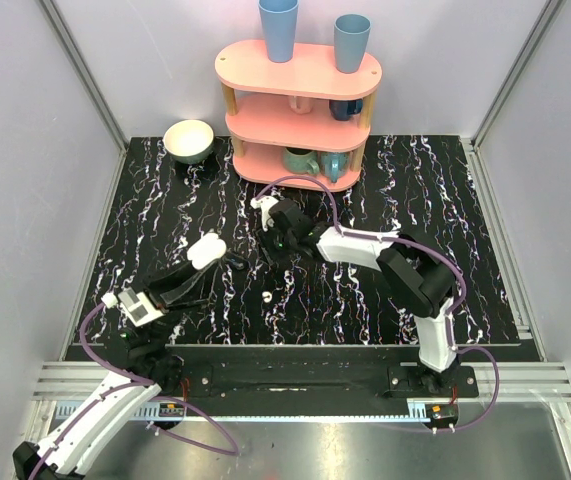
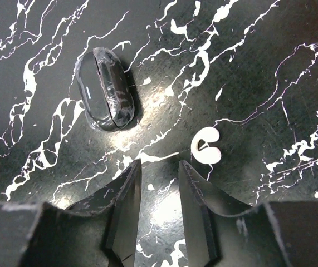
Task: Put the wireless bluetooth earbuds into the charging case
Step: Pick up the left earbud from the center of the board.
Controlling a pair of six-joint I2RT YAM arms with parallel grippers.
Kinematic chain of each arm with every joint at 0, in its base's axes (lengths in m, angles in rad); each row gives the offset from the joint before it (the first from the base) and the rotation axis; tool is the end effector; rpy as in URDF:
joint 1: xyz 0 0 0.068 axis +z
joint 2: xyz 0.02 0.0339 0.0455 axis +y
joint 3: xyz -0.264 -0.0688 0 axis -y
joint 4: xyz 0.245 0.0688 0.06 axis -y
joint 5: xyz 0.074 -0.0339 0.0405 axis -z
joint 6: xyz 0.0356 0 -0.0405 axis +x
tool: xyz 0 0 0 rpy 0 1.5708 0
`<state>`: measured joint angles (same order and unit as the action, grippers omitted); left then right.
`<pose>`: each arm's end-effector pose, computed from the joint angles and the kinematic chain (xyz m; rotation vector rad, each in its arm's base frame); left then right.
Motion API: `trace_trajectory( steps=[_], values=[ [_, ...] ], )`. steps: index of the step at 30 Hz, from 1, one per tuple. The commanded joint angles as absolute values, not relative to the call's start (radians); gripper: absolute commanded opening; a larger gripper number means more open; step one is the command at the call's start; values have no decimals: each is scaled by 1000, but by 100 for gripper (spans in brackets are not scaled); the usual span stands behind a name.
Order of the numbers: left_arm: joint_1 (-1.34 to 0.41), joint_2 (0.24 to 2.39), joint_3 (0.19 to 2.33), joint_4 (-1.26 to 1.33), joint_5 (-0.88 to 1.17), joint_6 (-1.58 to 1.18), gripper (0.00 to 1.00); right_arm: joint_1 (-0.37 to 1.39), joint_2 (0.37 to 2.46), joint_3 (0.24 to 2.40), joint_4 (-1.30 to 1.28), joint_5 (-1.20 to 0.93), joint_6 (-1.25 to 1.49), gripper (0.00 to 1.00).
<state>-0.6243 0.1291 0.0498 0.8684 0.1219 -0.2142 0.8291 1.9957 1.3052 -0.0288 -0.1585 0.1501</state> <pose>0.0658 -0.0527 0.2655 0.2809 0.7646 -0.8410 0.2918 0.3268 0.1723 -0.8716 2.2111 0.6730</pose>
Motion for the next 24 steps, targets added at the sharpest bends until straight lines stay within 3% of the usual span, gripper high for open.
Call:
trace_trajectory(
  steps=[1,24],
  values=[
    [-627,112,-84,865,100,-213,0,836,2017,1364,-32,-135,98,40],
    [-627,107,-87,848,89,-224,0,838,2089,1439,-110,-38,6,38]
  ],
)
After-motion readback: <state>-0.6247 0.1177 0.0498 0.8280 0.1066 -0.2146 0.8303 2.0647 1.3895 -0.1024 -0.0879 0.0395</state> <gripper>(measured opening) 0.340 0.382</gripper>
